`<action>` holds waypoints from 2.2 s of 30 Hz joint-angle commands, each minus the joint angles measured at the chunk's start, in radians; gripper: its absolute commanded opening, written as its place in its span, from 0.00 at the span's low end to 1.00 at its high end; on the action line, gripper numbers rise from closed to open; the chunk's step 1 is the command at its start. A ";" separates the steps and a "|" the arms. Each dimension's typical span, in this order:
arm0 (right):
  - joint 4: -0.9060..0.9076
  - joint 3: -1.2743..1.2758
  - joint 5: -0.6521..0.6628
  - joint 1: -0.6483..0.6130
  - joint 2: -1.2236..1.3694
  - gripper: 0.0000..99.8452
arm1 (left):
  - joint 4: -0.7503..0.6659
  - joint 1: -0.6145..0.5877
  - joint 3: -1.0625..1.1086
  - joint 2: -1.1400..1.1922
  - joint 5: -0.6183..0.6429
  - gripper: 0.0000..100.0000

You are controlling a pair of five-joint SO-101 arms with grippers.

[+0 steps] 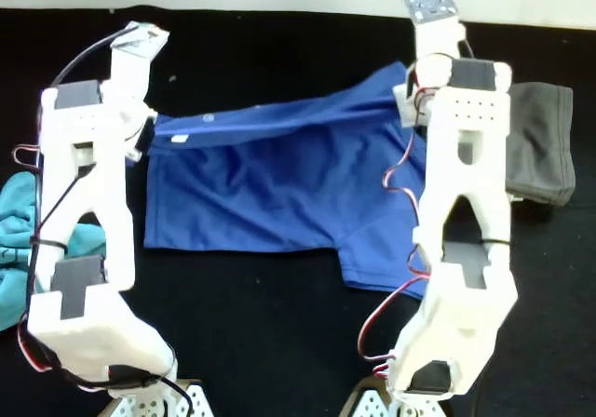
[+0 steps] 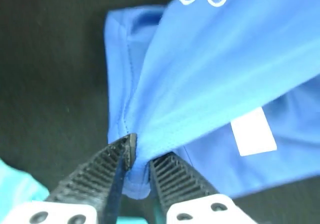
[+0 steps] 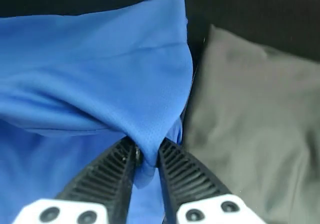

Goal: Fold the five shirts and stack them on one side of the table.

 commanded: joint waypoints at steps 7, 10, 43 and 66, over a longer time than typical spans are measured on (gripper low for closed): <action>0.269 -0.041 -0.018 -0.002 -0.094 0.01 | 0.192 0.053 -0.031 -0.021 -0.002 0.01; 0.286 0.012 -0.018 -0.001 -0.102 0.01 | 0.253 0.053 -0.030 -0.004 -0.002 0.01; -0.114 1.274 0.072 0.166 -0.794 0.01 | -0.167 0.053 0.699 -0.328 -0.054 0.01; 0.269 0.645 0.064 0.022 -0.783 0.19 | 0.100 -0.082 0.143 -0.320 -0.103 0.18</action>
